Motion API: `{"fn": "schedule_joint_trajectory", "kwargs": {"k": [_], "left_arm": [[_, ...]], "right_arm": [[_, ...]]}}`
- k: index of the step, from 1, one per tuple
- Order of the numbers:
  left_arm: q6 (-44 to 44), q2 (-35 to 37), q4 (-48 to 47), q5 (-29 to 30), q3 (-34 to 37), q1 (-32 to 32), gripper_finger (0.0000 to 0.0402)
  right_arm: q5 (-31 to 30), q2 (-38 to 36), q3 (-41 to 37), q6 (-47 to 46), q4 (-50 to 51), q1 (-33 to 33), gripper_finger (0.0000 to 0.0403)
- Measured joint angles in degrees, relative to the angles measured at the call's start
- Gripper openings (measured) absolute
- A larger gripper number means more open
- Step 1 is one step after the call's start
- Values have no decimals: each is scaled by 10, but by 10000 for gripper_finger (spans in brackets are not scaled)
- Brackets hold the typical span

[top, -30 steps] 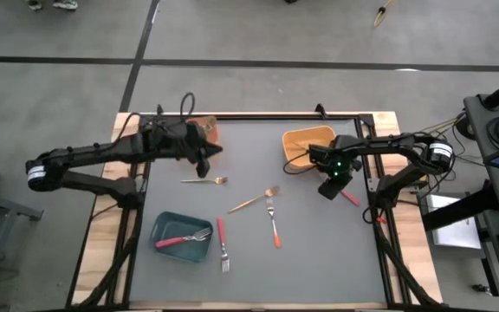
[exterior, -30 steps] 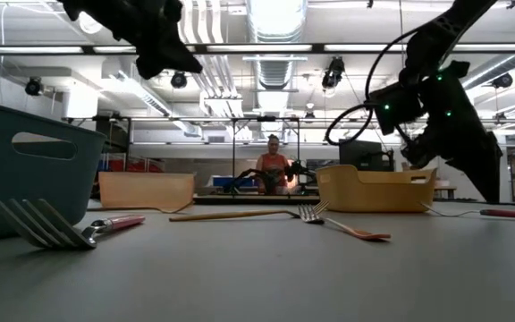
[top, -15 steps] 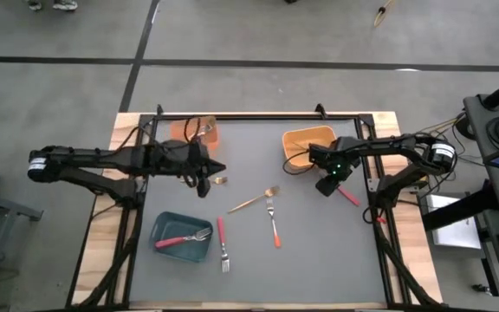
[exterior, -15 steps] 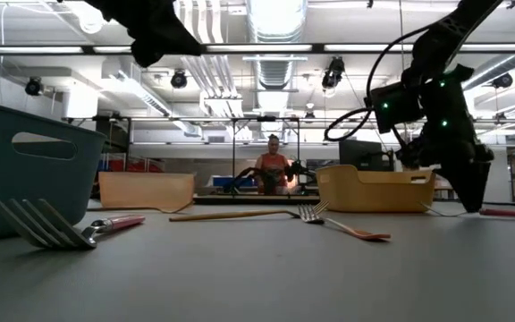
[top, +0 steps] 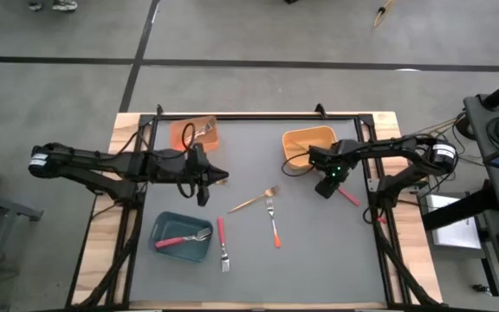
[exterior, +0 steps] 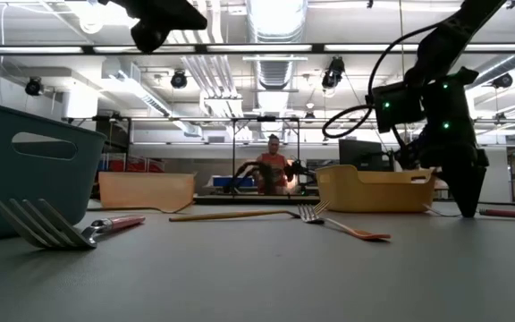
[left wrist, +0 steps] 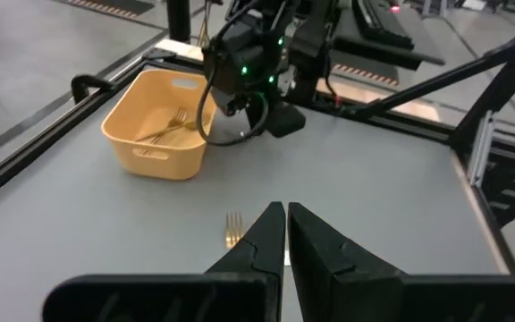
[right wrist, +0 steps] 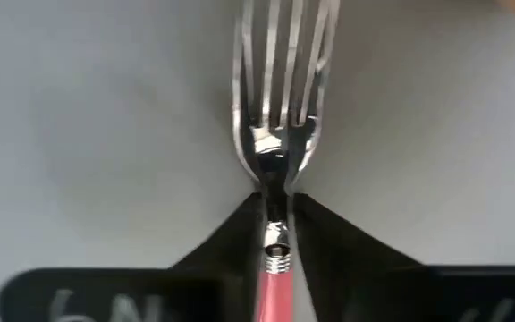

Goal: Sort silverware by color (type)
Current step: Put the pink fork into the blue bin

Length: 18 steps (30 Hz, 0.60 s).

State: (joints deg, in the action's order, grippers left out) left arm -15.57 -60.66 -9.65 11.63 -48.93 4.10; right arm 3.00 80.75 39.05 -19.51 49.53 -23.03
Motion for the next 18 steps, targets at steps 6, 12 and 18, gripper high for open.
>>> {"fn": "schedule_joint_trajectory", "kwargs": {"k": [6, 12, 18], "left_arm": [[-2, 0, 8, 19, 1, 13, 0], [-29, 0, 9, 74, 16, 37, 0], [-33, 0, 41, 97, 46, 56, 0]], "right_arm": [[-5, -27, -3, -7, -5, 33, 17], [19, -109, -3, -49, -26, 78, 15], [18, -180, -6, -98, -206, 143, 14]]}}
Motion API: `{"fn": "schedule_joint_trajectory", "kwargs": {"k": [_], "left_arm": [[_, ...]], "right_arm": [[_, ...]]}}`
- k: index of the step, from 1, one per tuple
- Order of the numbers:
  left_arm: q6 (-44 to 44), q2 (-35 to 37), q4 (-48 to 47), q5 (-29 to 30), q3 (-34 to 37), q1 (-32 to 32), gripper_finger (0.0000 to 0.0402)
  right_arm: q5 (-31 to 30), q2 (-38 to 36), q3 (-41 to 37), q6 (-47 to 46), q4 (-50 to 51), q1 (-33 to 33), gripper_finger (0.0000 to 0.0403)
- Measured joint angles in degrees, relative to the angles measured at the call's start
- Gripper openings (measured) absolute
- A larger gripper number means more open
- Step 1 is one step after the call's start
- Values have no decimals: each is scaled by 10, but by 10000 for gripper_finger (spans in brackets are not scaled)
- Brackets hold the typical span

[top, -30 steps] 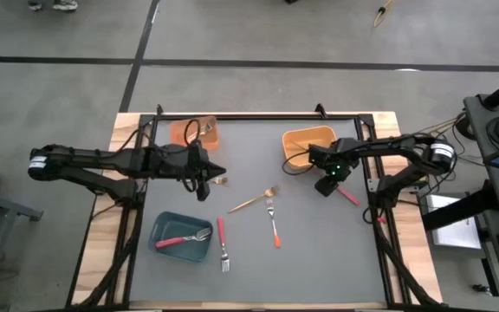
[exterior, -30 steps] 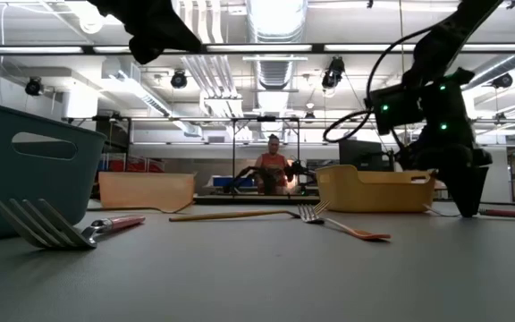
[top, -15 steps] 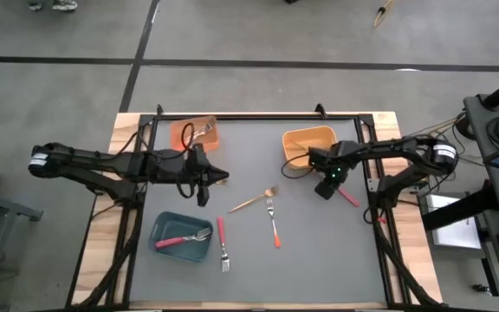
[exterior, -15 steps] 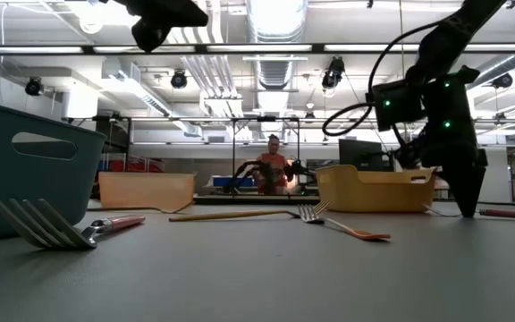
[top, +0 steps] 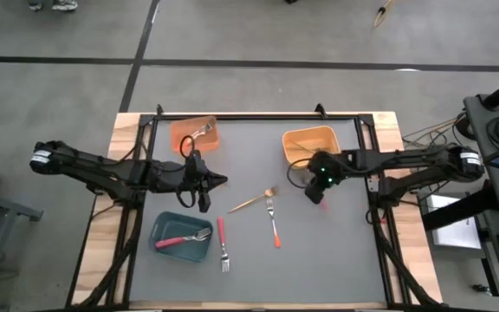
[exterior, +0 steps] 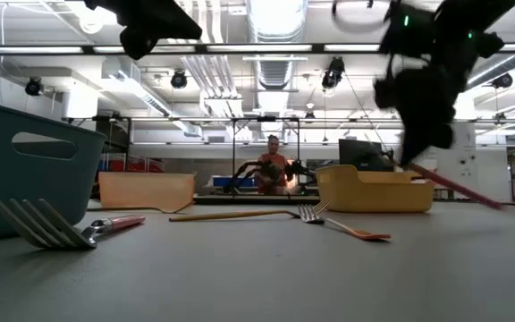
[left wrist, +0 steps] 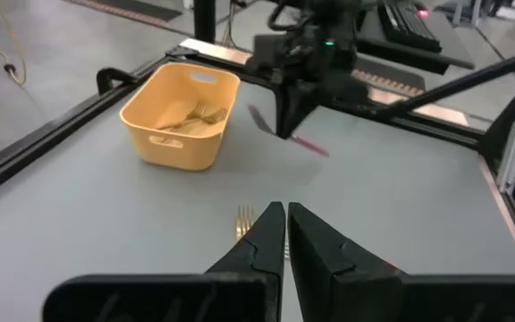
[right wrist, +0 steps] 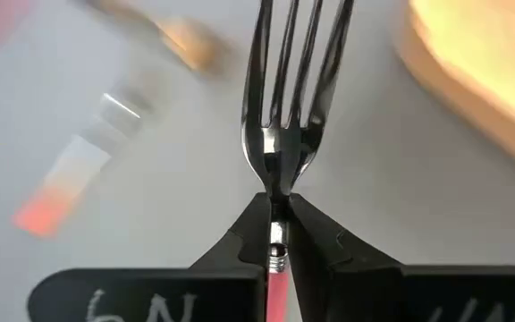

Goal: Sort silverware by color (type)
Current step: Put the pink fork into the blue bin

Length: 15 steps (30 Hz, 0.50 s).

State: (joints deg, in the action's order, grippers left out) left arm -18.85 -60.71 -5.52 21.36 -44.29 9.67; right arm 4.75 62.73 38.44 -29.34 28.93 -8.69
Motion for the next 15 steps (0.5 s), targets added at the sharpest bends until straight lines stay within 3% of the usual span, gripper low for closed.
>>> {"fn": "schedule_joint_trajectory", "kwargs": {"k": [3, 10, 15], "left_arm": [[2, -4, 44, 6, 22, 4, 0], [12, -46, 155, 6, 64, 5, 0], [46, -92, 200, 7, 65, 4, 0]], "right_arm": [[-21, -13, -3, -3, -143, 38, 14], [-157, 22, -3, 73, -469, 104, 13], [-184, 75, -3, 104, -634, 107, 13]]}}
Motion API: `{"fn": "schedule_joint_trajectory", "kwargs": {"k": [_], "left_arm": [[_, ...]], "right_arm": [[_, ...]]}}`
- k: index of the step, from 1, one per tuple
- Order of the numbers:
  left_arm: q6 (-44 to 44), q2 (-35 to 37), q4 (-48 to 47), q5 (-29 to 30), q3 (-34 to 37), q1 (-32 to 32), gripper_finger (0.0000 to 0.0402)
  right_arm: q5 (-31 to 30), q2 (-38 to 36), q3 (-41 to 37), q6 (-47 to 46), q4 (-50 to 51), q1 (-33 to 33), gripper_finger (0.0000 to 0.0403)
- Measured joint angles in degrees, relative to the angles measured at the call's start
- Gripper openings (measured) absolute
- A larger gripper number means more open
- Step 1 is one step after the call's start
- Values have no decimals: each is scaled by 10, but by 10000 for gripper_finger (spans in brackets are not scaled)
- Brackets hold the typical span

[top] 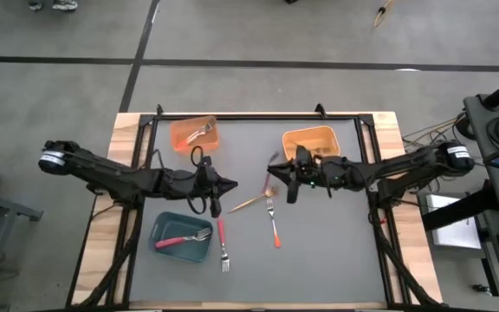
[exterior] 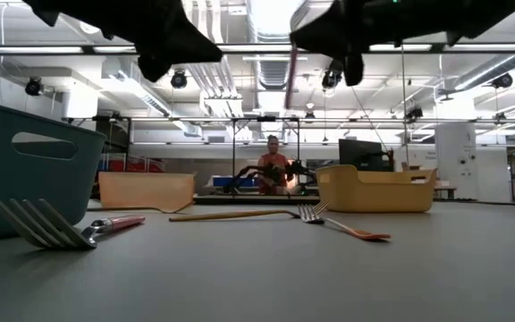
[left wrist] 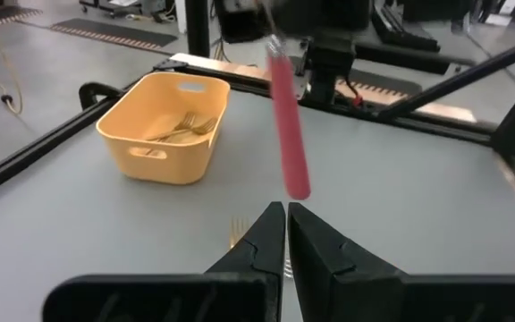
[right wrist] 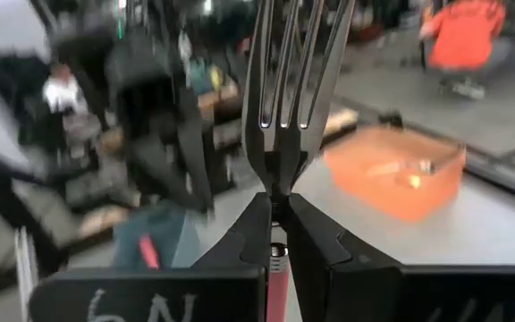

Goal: Sort silverware by color (type)
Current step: Put the pink fork into the blue bin

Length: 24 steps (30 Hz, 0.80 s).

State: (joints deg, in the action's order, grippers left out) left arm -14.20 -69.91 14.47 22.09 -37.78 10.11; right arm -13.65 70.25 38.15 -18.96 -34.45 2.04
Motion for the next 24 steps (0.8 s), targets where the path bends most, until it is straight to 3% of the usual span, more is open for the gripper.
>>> {"fn": "schedule_joint_trajectory", "kwargs": {"k": [6, 10, 16, 24], "left_arm": [[36, -52, 28, 0, -24, 0, 3], [50, -72, 26, 19, -36, 0, 30], [78, -81, 26, 130, -39, -1, 99], [97, -83, 27, 120, -39, -2, 153]], "right_arm": [[-51, 74, 3, 10, -140, -1, 13], [-61, 112, 26, 10, -155, -1, 13], [-59, 154, 70, 31, -156, 1, 13], [-75, 187, 113, 100, -156, 1, 13]]}}
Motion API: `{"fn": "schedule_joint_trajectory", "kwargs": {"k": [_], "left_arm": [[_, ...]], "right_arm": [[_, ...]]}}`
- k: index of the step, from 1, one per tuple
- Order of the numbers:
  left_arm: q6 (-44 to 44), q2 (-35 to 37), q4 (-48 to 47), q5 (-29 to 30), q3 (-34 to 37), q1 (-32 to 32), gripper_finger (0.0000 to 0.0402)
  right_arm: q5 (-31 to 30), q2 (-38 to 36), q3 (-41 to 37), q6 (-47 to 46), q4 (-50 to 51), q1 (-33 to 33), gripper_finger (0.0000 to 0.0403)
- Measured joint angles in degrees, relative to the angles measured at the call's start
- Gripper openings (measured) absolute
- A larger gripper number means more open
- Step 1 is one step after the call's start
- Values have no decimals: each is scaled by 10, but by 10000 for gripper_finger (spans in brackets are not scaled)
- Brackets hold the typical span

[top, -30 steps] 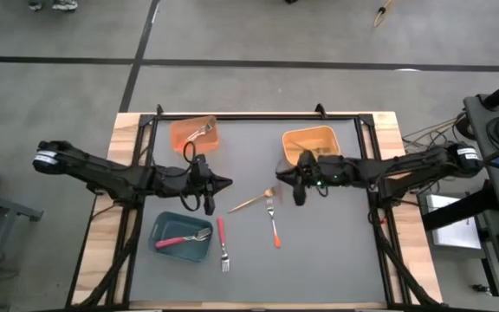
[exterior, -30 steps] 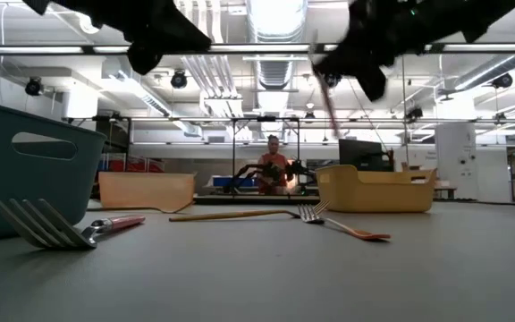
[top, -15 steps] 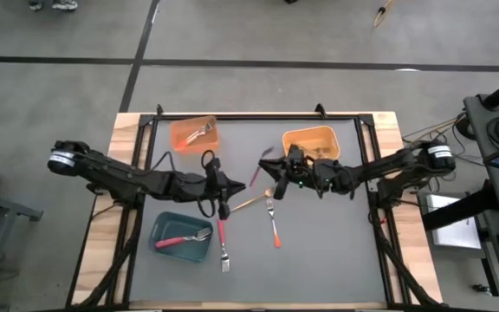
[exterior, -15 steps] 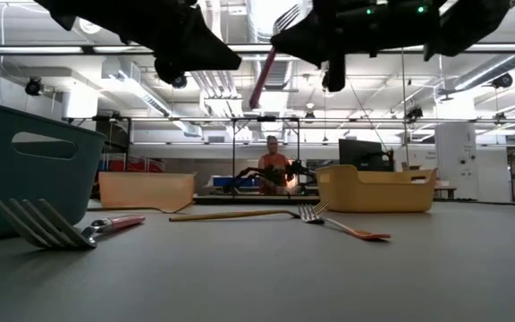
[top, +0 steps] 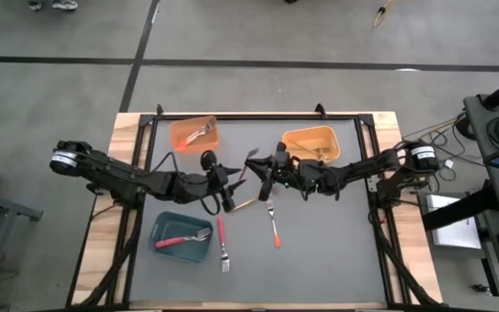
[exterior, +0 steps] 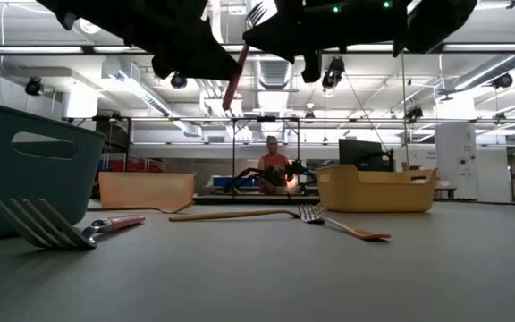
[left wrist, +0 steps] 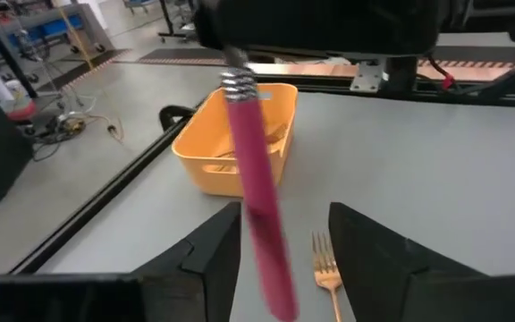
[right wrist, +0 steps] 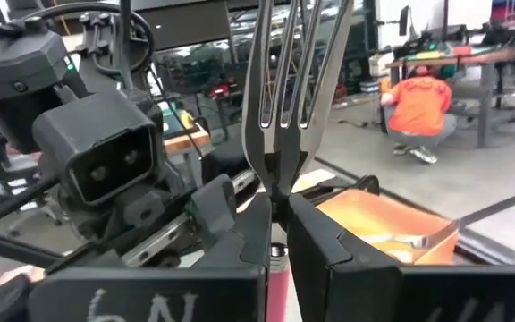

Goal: Sort silverware by color (type)
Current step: Put the pink fork into the blue bin

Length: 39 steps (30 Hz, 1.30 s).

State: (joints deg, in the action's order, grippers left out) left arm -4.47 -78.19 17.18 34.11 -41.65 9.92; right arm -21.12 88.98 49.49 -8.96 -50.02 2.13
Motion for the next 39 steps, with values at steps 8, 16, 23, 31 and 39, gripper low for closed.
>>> {"fn": "schedule_joint_trajectory", "kwargs": {"k": [8, 16, 23, 31, 39], "left_arm": [[-5, 0, 5, 43, 0, -10, 147], [9, 2, 5, 57, 0, -44, 25], [-71, 18, 6, -37, 1, -94, 15], [-64, 22, -1, -208, 2, -88, 14], [-127, 42, -70, -246, 1, -40, 14]], "right_arm": [[0, 33, 49, 37, 0, 0, 13], [4, 33, 61, 84, 14, -24, 13], [56, 21, 71, 25, 81, -86, 59], [377, -16, 114, -68, 263, -141, 141], [398, -73, 140, -7, 503, -100, 163]]}}
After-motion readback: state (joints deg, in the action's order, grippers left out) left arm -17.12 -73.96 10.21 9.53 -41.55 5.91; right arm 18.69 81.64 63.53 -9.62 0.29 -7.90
